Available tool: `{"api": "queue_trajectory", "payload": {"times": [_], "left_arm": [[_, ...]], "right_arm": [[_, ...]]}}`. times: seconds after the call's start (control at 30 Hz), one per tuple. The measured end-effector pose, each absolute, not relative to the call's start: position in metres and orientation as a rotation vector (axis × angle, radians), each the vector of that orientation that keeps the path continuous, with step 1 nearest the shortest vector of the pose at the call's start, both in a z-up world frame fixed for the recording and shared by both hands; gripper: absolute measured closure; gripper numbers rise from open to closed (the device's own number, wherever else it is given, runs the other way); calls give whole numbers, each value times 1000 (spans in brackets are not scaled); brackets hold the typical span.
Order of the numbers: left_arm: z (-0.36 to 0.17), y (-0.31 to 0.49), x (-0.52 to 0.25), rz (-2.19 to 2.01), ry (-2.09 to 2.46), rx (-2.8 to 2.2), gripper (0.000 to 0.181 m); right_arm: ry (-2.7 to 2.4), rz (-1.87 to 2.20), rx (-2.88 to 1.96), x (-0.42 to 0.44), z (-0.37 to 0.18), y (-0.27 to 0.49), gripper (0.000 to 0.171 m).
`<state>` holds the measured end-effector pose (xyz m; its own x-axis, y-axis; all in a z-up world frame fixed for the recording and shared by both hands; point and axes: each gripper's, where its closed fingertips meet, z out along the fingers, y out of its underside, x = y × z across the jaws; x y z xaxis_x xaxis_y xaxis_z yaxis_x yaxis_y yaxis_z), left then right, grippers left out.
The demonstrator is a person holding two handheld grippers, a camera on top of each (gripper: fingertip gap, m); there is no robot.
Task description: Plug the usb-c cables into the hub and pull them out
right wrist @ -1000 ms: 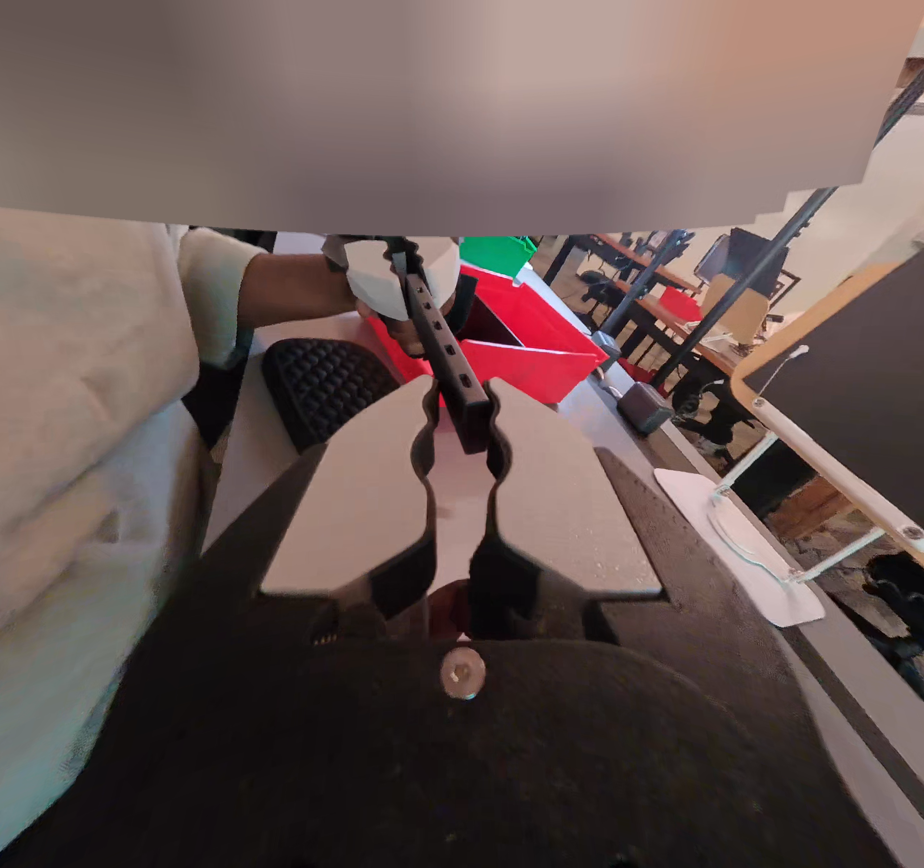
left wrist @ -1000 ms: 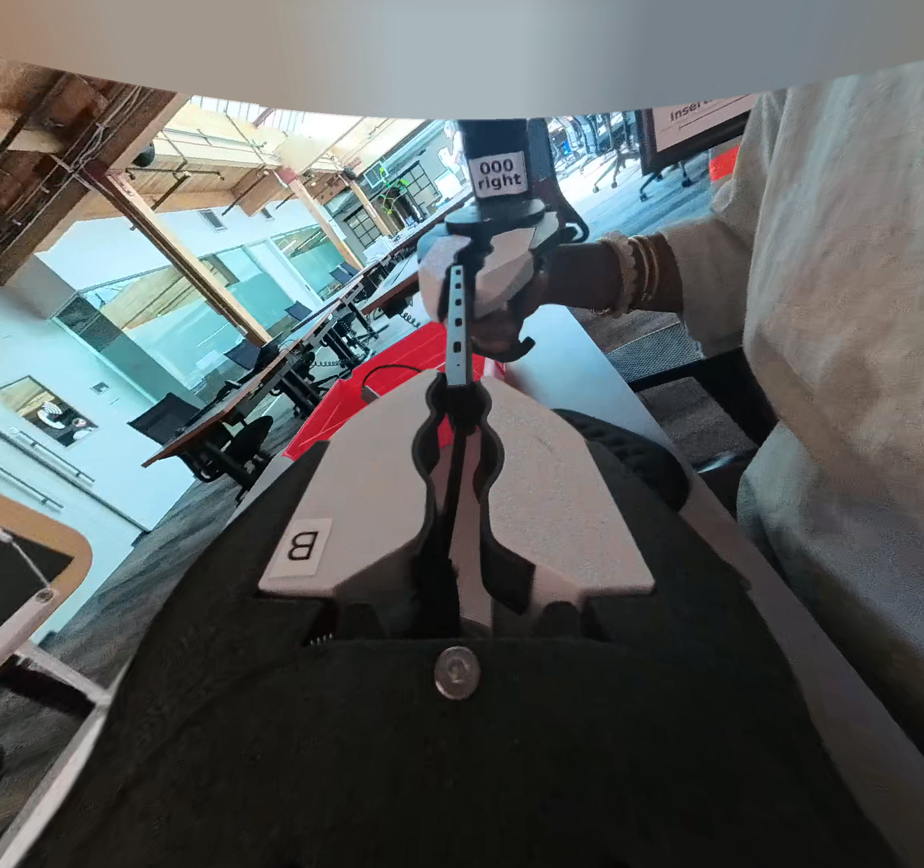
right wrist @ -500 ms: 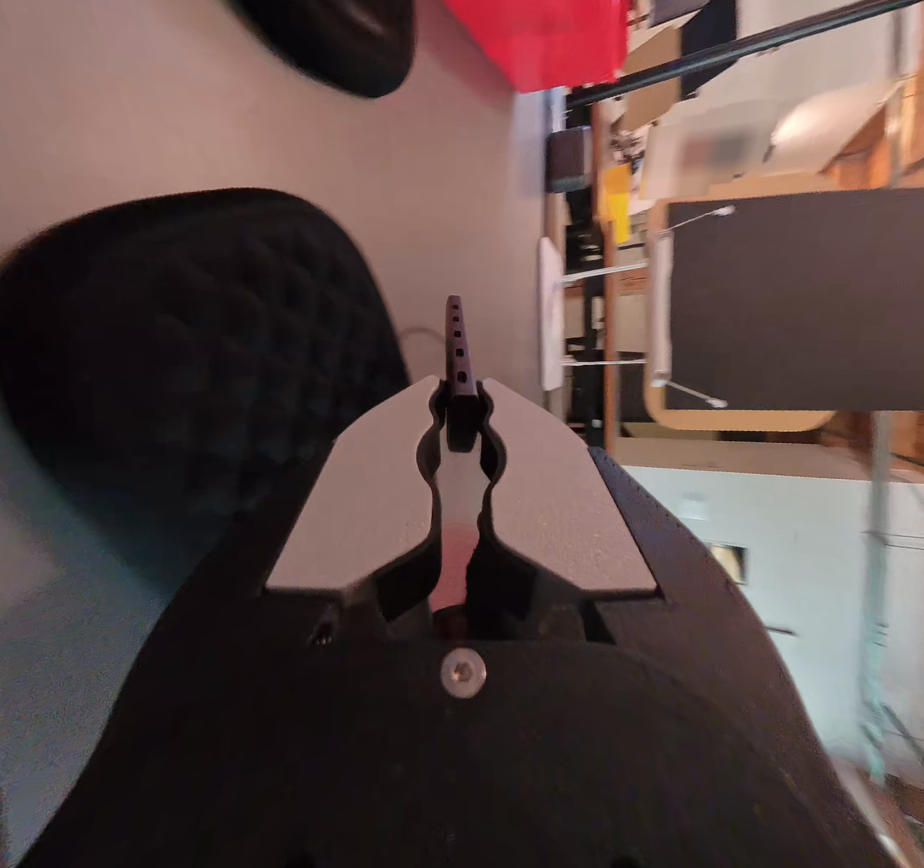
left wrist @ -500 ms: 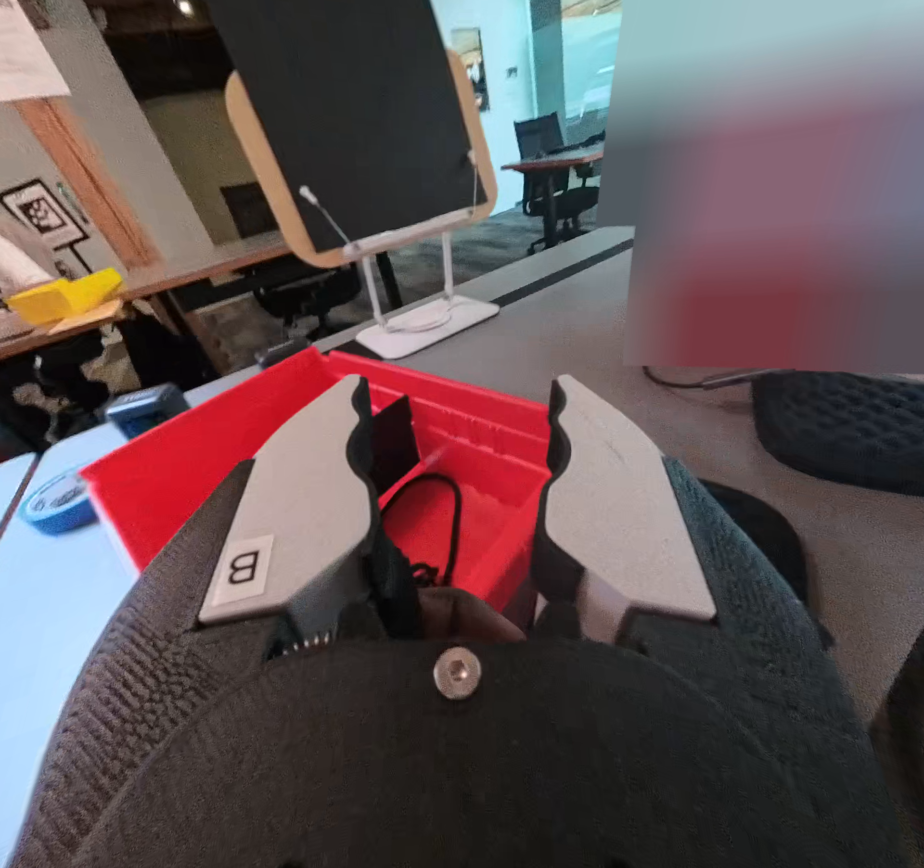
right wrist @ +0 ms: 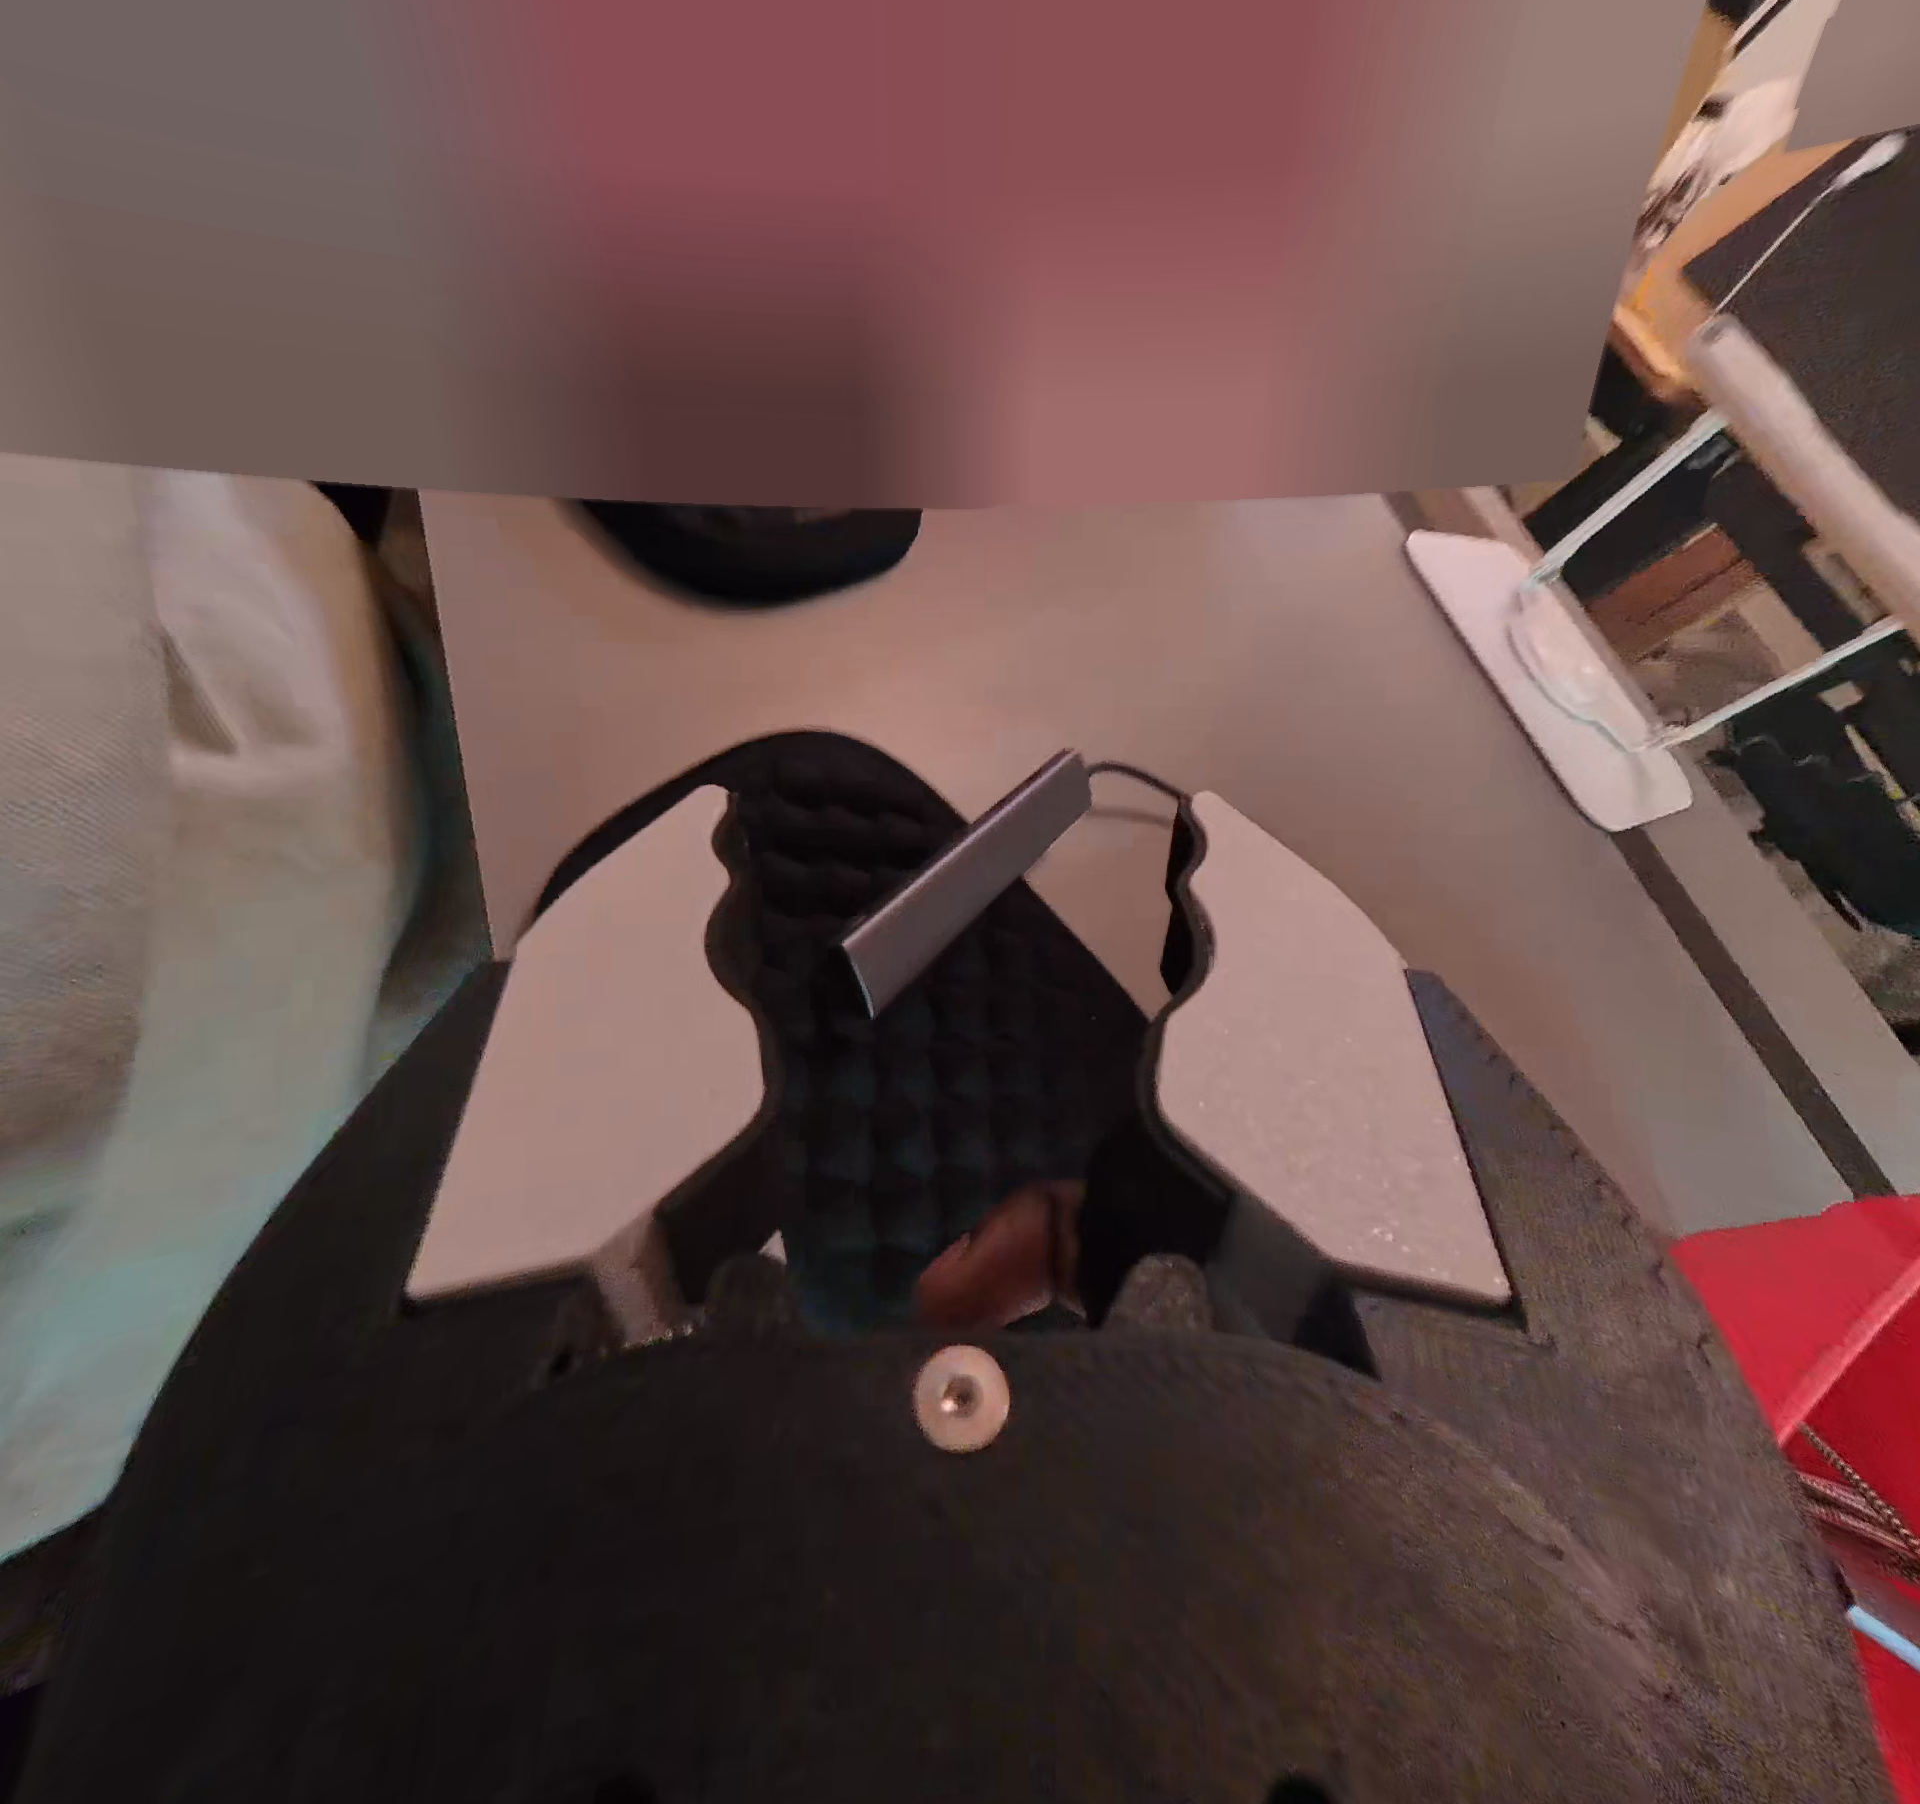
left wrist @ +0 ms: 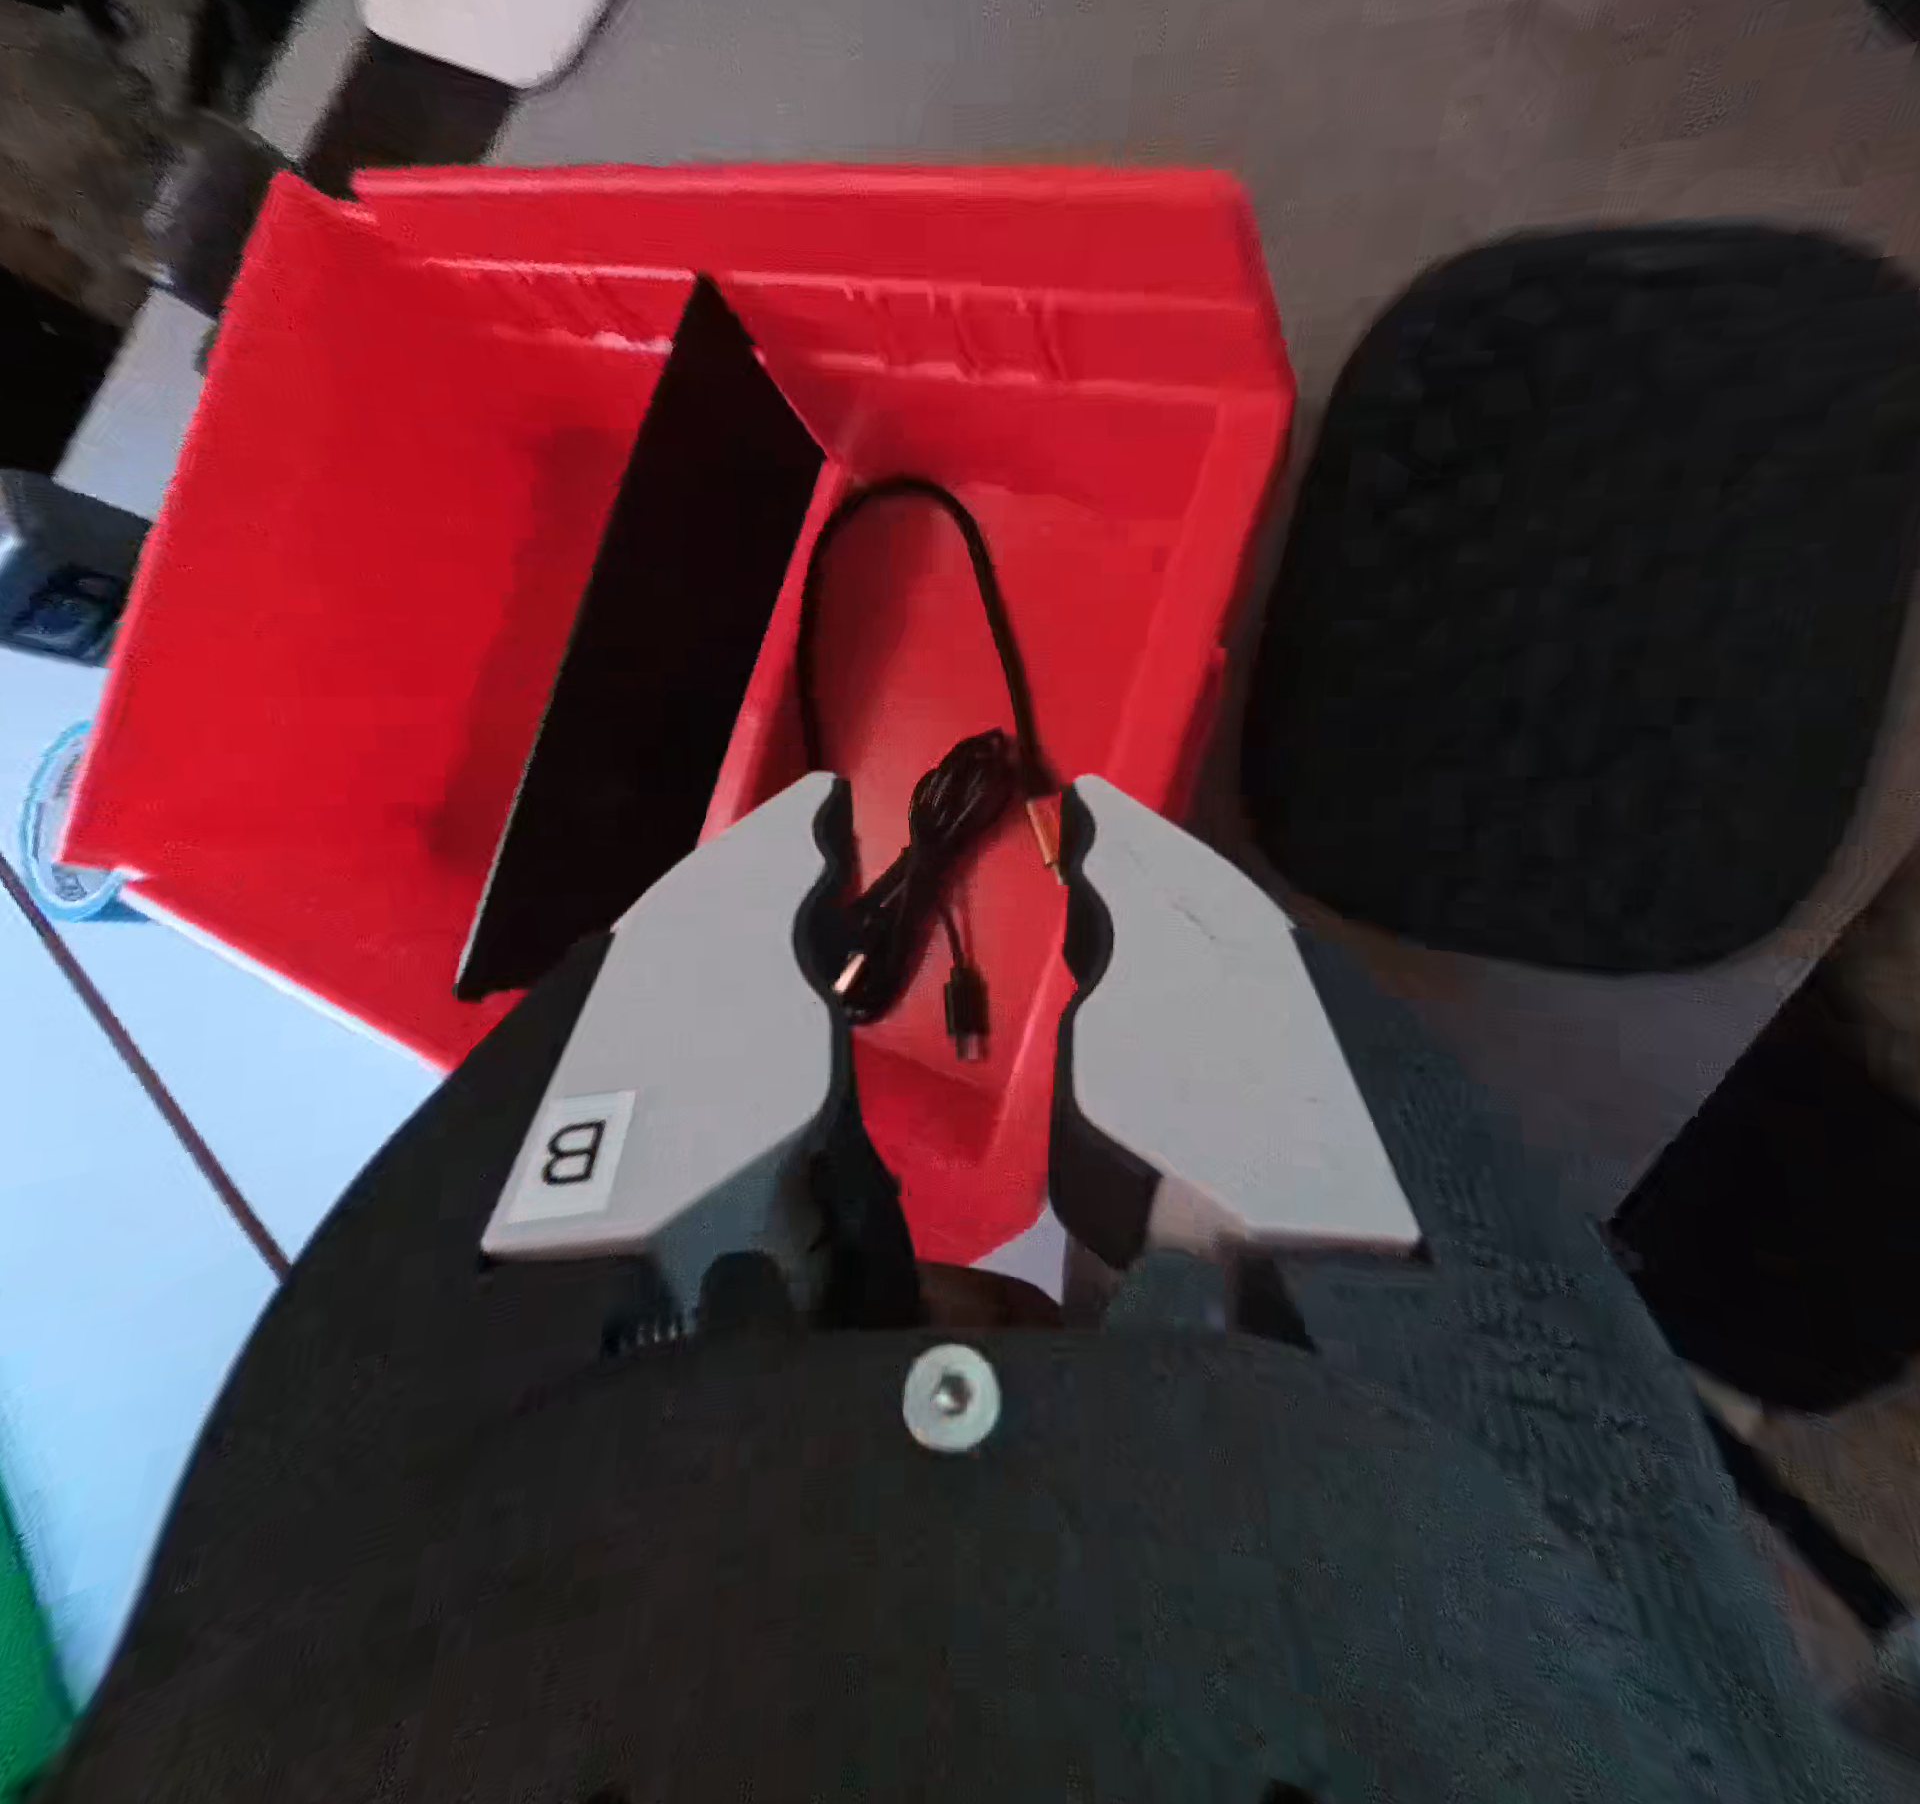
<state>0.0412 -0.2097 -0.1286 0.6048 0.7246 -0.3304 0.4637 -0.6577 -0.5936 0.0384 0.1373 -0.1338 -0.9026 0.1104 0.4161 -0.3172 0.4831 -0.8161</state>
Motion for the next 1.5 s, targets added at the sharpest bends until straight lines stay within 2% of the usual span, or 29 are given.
{"api": "queue_trajectory", "payload": {"times": [0.2,0.37,0.47,0.57,0.67,0.83,0.9,1.0,1.1,1.27,1.5], "left_arm": [[-172,-231,17,433,-964,-2829,152],[-205,-234,11,189,-976,-2936,154],[-218,-238,12,125,-983,-2963,151],[-224,-245,14,150,-931,-3049,163],[-193,-233,-4,404,-956,-2844,169],[-77,-210,-41,1019,-904,-1984,175],[-36,-198,-33,1095,-862,-1619,176],[-3,-169,-10,983,-806,-1185,176],[-2,-130,4,730,-806,-976,176],[-18,-68,13,314,-822,-900,176],[-33,-34,17,31,-858,-894,177]], "right_arm": [[-2232,1504,176,44,-109,137,96],[-2196,1453,197,43,-108,138,97],[-2156,1432,190,40,-103,142,99],[-2109,1453,190,40,-96,143,103],[-2058,1531,177,42,-88,140,108],[-1863,1853,41,43,-61,122,124],[-1838,1970,-14,46,-57,106,130],[-1795,1996,-39,51,-55,78,139],[-1738,1930,-34,55,-51,50,142],[-1580,1640,123,48,-38,29,145],[-1448,1364,351,41,-38,20,146]]}}
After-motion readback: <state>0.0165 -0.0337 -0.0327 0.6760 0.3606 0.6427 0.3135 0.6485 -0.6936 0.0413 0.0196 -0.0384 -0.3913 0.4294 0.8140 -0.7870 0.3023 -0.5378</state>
